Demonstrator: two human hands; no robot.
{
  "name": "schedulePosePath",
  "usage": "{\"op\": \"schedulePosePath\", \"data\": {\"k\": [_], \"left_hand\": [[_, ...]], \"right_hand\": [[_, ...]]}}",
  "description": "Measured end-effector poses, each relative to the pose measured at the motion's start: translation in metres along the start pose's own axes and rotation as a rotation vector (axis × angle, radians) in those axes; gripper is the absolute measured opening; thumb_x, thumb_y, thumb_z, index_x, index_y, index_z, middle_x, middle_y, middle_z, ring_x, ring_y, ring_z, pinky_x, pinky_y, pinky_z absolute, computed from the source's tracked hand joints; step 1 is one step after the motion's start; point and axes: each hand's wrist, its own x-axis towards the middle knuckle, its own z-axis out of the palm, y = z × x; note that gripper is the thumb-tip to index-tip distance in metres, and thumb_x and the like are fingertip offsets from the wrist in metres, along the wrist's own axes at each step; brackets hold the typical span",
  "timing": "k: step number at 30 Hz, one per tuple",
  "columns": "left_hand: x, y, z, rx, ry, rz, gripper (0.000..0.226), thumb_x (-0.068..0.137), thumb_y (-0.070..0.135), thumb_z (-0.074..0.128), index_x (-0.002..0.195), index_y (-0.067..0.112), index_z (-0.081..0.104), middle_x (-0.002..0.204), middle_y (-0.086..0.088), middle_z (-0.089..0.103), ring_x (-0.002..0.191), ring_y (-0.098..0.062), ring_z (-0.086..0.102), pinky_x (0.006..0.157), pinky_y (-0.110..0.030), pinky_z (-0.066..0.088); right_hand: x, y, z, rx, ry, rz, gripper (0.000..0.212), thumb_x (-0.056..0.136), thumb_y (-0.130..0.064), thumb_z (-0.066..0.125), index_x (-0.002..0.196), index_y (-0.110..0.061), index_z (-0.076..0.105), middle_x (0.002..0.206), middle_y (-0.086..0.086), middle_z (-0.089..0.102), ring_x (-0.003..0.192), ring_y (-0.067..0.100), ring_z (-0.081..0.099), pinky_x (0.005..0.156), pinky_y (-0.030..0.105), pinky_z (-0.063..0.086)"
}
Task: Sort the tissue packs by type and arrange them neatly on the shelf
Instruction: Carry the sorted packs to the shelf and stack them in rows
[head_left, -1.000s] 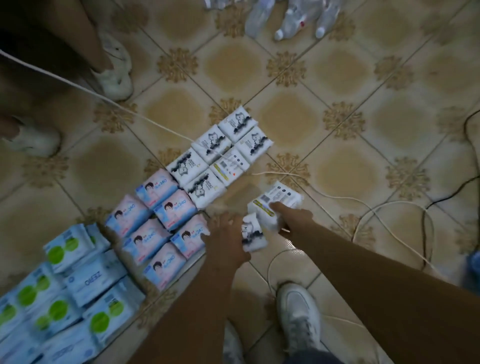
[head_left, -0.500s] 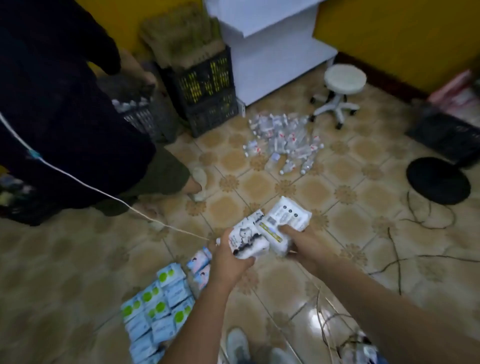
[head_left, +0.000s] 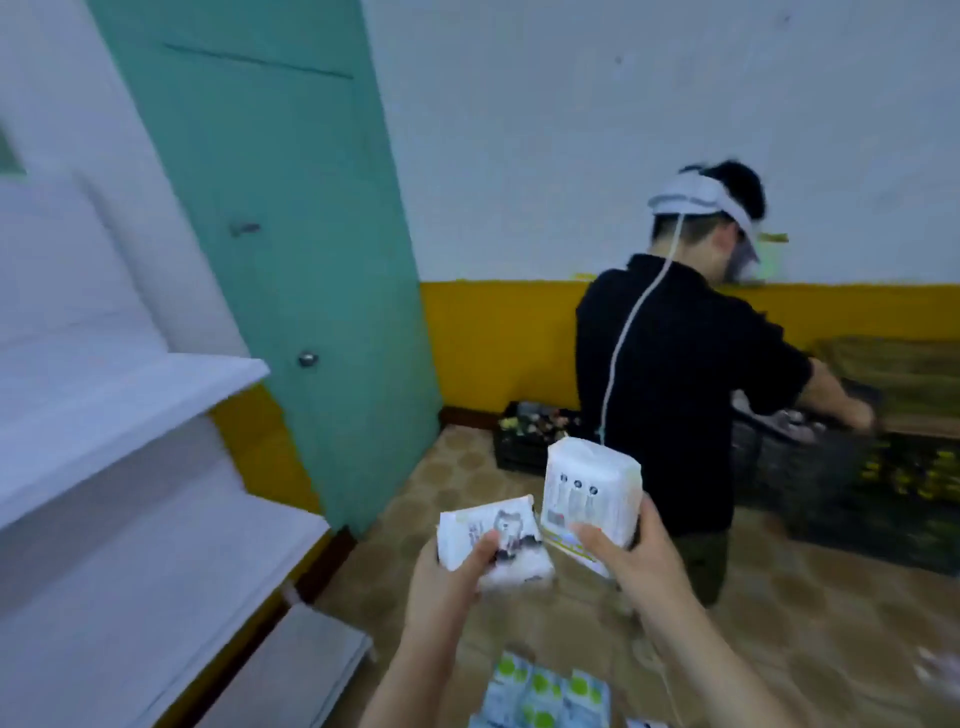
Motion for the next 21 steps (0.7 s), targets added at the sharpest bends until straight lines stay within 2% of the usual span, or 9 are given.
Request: {"op": "schedulePosePath", "data": {"k": [2,4,8,10,12,14,16,18,21], "left_hand": [[-0.003,0.024,-0.058,-0.024,0.142,0.048,0.045,0.072,0.045,0.083,0.107,0.021,0.069,0.101,0.002,0.076,0.092,-0.016,0.073,0.082,-0.038,0.058],[-0.005,0.042,-0.118,-0.060,0.299,0.083,0.033,0.079,0.033,0.081,0.105,0.022,0.064,0.098,0.004,0.073,0.088,-0.011,0.071,0.074,-0.028,0.055],[-0.013,0.057,-0.243,-0.100,0.496,0.186,0.041,0.078,0.030,0.083,0.111,0.025,0.059,0.106,-0.002,0.072,0.090,-0.012,0.071,0.079,-0.031,0.058],[-0.020,0.063,-0.301,-0.126,0.604,0.234,0.038,0.081,0.026,0.080,0.109,0.025,0.055,0.108,-0.003,0.069,0.084,-0.007,0.070,0.071,-0.025,0.057],[-0.023,0.069,-0.352,-0.117,0.712,0.280,0.044,0.080,0.031,0.080,0.114,0.027,0.051,0.111,0.000,0.066,0.086,-0.002,0.066,0.074,-0.024,0.055],[-0.023,0.074,-0.392,-0.071,0.792,0.318,0.067,0.069,0.050,0.080,0.123,0.028,0.048,0.115,0.005,0.064,0.098,-0.006,0.064,0.091,-0.033,0.053],[-0.017,0.077,-0.426,-0.048,0.854,0.354,0.078,0.064,0.055,0.075,0.131,0.029,0.043,0.120,0.006,0.062,0.105,-0.010,0.062,0.097,-0.036,0.050],[-0.010,0.082,-0.452,-0.044,0.910,0.384,0.082,0.070,0.053,0.075,0.139,0.029,0.038,0.130,0.003,0.057,0.114,-0.015,0.058,0.102,-0.039,0.048],[0.007,0.086,-0.486,0.016,0.938,0.424,0.082,0.082,0.041,0.078,0.148,0.025,0.032,0.141,0.003,0.046,0.127,-0.017,0.047,0.110,-0.043,0.041]], "right_hand": [[-0.003,-0.040,0.056,-0.080,-0.207,-0.186,0.053,0.078,-0.028,0.080,0.112,-0.050,0.046,0.105,-0.039,0.059,0.093,-0.026,0.053,0.070,0.000,0.042],[-0.002,-0.068,0.115,-0.159,-0.364,-0.338,0.057,0.077,-0.041,0.078,0.121,-0.051,0.044,0.116,-0.043,0.054,0.107,-0.022,0.049,0.081,0.002,0.040],[0.000,-0.094,0.248,-0.449,-0.629,-0.539,0.087,0.066,-0.077,0.063,0.143,-0.058,0.027,0.153,-0.019,0.025,0.140,0.001,0.025,0.114,0.034,0.029],[-0.014,-0.114,0.313,-0.427,-0.770,-0.529,0.078,0.065,-0.091,0.045,0.137,-0.066,0.029,0.154,-0.020,0.021,0.144,-0.001,0.014,0.116,0.031,0.021],[-0.029,-0.130,0.372,-0.218,-0.834,-0.454,0.056,0.075,-0.087,0.037,0.127,-0.064,0.043,0.147,-0.022,0.033,0.141,-0.004,0.019,0.109,0.025,0.022],[-0.042,-0.143,0.423,-0.034,-0.751,-0.355,0.035,0.090,-0.061,0.051,0.124,-0.054,0.051,0.141,-0.015,0.044,0.133,0.006,0.040,0.101,0.025,0.034],[-0.048,-0.146,0.467,0.133,-0.732,-0.147,0.057,0.086,-0.041,0.067,0.137,-0.038,0.042,0.128,-0.009,0.053,0.109,0.010,0.058,0.083,0.026,0.049],[-0.048,-0.142,0.501,0.270,-0.806,0.152,0.091,0.071,-0.041,0.080,0.146,-0.022,0.034,0.122,-0.001,0.059,0.101,0.019,0.064,0.080,0.032,0.054],[-0.040,-0.133,0.539,0.438,-0.973,0.459,0.077,0.063,-0.044,0.081,0.129,-0.011,0.057,0.120,0.013,0.068,0.108,0.030,0.064,0.092,0.040,0.052]]}}
